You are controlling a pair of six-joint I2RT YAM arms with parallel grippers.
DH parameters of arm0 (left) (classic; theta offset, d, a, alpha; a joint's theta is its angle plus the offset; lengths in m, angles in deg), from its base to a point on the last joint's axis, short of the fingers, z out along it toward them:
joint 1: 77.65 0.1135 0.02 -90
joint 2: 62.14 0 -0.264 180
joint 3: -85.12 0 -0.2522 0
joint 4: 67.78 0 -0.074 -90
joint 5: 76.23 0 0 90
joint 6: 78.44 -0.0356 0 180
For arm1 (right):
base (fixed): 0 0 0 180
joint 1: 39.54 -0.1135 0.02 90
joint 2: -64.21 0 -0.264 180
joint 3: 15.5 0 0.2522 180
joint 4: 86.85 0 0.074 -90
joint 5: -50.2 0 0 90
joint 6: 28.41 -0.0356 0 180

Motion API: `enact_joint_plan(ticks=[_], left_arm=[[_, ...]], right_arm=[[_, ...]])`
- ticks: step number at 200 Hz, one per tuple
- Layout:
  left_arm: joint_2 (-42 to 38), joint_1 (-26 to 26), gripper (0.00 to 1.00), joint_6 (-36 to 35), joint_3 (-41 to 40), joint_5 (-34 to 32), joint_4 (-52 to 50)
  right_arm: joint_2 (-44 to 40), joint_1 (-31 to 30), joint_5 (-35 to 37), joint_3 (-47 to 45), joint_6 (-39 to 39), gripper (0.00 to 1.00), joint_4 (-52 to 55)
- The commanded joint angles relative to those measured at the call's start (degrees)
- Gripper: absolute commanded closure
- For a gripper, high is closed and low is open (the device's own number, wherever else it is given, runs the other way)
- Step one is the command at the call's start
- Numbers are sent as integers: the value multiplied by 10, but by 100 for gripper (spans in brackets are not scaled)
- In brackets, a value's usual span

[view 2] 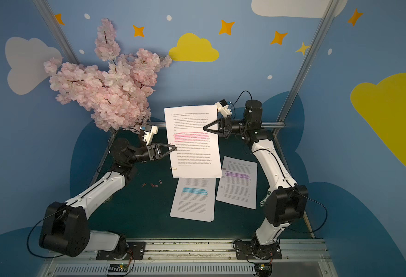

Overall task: Unclip the paperclips from the documents
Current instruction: Remove the paper clip from the document.

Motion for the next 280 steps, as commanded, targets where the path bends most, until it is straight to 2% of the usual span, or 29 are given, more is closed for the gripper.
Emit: enact_joint_plan(ticks=[1,54,126,139,153,204,280], left_arm=[[-12,3,84,-9,20,-5,-1],[-7,5,87,9,24,-25,22],[-13,20,87,17,16,-33,23],[-13,21,89,17,16,-31,24],[-8,22,97,21,19,-29,32],[10,21,97,50,22,-18,66],[-20,52,97,-2,-13,-22,-27]], right_arm=[[1,7,-9,9,2,100,-19],[0,11,-11,2,3,100,-19],[-5,20,-10,-11,6,100,-19],[-5,19,-10,-12,6,100,-19],[-4,19,-10,-11,6,100,-19],[-3,17,-9,-9,7,100,-19],[-17,56,-9,-20,12,100,-18]])
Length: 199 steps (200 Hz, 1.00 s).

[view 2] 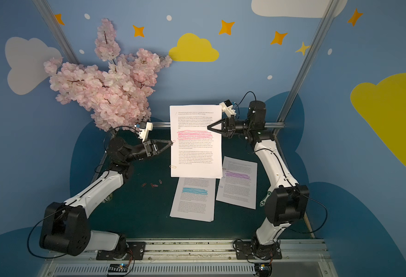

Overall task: Unclip the paperclips from the documents
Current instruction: Remove the paper clip from the document, then place the paper clip at the center of the board.

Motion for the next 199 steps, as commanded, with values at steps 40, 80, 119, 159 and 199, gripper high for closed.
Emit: enact_joint_plan(ticks=[40,80,119,159,199], left_arm=[[-17,29,97,-46,-23,5,-70],[-14,29,97,-201,-10,-69,-350],[38,34,97,-305,-10,-262,-606],[105,48,96,-293,-27,-371,-631],[153,77,85,-291,-18,-450,-646]], right_arm=[[-17,25,-11,-7,3,100,-18],[-21,21,-14,-20,14,100,-6],[-22,-8,-4,-20,100,100,96],[-23,-41,9,-33,150,100,157],[-24,-63,22,-35,191,100,211]])
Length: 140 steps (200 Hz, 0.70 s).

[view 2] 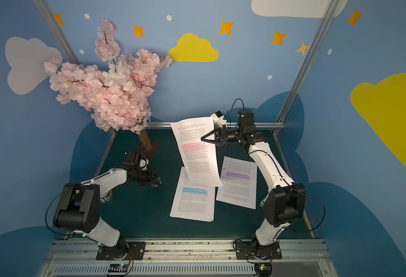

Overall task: Unclip the paperclips from the documents
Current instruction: Place the paper clip at the center of the board.

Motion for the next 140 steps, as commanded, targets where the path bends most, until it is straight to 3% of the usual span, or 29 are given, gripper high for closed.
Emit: enact_joint_plan(ticks=[1,12,32,48,80,91,101,121,140], left_arm=[[22,16,83,-15,13,-79,-36],[32,19,69,-22,26,-101,-54],[36,19,27,-39,38,-120,-59],[31,20,14,-44,48,-125,-72],[-22,14,9,-58,64,-99,-108],[-59,5,10,-73,69,-57,-103],[-97,-6,10,-88,64,31,-72],[-188,-22,12,-76,14,211,92],[-260,-36,11,-13,-52,260,282]], right_arm=[[-23,-8,8,-5,45,100,46],[-23,-11,9,-7,46,100,50],[-24,-13,9,-7,48,100,55],[-23,-14,9,-6,50,100,57],[-21,-17,6,1,48,100,57],[-21,-17,4,7,47,100,56],[-20,-17,3,12,40,100,49],[-16,-18,-3,17,12,100,16],[-14,-22,-7,25,-10,100,-7]])
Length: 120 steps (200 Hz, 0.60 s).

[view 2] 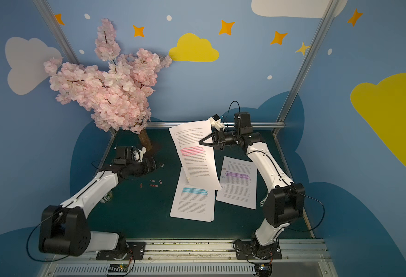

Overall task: Unclip the paperclips from the documents
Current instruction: Place the paper clip at the center of the board, then remove the paper clip from the document.

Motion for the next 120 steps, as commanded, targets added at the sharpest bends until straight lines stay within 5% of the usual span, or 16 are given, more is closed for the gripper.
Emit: enact_joint_plan(ticks=[1,120], left_arm=[[-71,-14,11,46,-63,157,232],[-12,-52,7,149,-45,284,408]], right_arm=[[-13,-8,-15,27,-30,100,-43],[-4,-51,-31,61,-155,100,-188]])
